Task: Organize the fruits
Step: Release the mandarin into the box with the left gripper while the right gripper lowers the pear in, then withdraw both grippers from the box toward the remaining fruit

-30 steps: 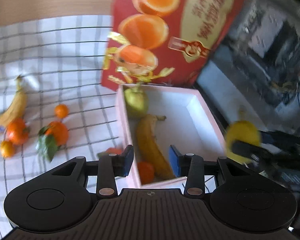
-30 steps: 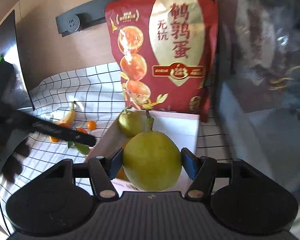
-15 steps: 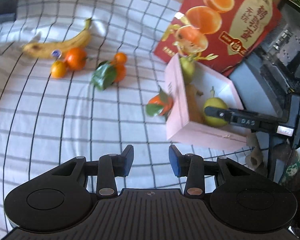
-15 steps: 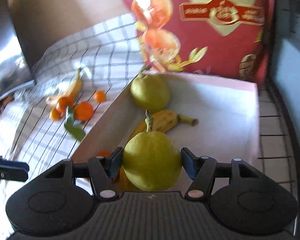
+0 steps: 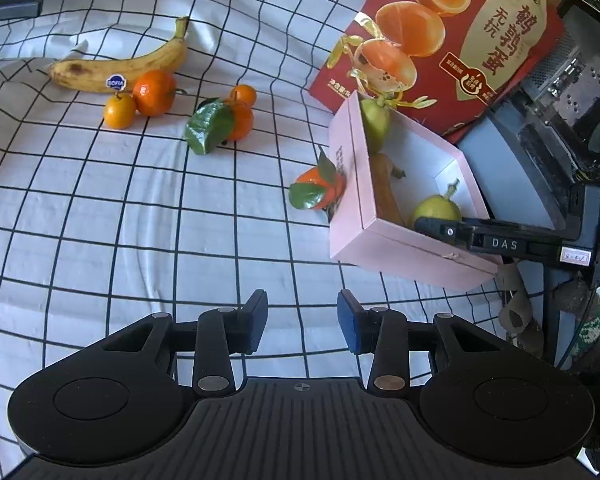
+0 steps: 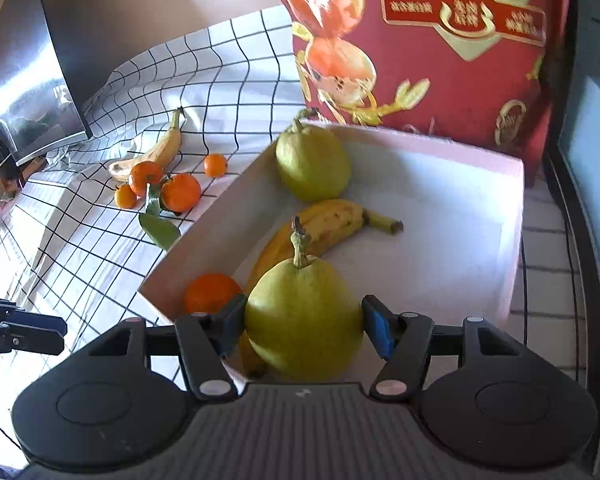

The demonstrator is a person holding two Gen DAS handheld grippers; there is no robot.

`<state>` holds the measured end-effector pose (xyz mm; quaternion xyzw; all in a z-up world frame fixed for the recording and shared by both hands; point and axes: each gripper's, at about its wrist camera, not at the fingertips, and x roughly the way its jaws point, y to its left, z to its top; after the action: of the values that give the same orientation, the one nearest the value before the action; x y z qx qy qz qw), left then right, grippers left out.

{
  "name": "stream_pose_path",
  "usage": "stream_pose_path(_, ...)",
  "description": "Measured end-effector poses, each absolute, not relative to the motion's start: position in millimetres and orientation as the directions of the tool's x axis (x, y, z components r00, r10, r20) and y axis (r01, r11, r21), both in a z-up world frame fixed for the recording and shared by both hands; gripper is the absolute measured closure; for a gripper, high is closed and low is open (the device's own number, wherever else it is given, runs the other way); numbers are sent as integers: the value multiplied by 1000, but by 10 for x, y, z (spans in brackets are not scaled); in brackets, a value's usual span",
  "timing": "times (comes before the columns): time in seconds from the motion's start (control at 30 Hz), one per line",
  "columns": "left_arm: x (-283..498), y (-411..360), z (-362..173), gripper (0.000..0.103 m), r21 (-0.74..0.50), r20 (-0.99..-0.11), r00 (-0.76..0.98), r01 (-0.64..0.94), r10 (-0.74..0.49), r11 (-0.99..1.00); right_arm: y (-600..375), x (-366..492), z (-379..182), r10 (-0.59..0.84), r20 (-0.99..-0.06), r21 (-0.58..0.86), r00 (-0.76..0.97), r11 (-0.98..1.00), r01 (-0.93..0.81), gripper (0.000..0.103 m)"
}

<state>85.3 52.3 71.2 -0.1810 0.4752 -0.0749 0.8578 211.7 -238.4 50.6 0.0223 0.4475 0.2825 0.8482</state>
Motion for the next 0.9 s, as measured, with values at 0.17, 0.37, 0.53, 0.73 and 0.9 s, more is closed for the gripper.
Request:
stream_pose_path(0.17, 847, 491, 698, 60, -385, -789, 528, -28, -314, 922, -2363, 2068, 494, 483, -758, 264, 439, 842, -470, 40)
stream_pose_path(0.37, 843, 437, 699, 60, -382, -790, 522, -6, -323, 924, -2304, 2123, 485, 460, -781, 238, 423, 845, -479, 39)
stream_pose_path(0.53, 832, 467, 689, 61, -386, -789, 524, -16, -321, 922, -2290, 2042, 637, 474, -763, 203, 439, 821, -534, 39)
stream_pose_path(0.73, 825, 484, 636, 60, -384, -797, 515, -27, -316, 923, -2284, 1944, 846, 477, -735, 187, 482, 826, -532, 39)
stream_pose_path(0.9, 864, 492, 582, 60, -349, -810, 511, -26, -287, 937, -2194, 1726, 1077, 467, -690, 147, 552, 838, -525, 39)
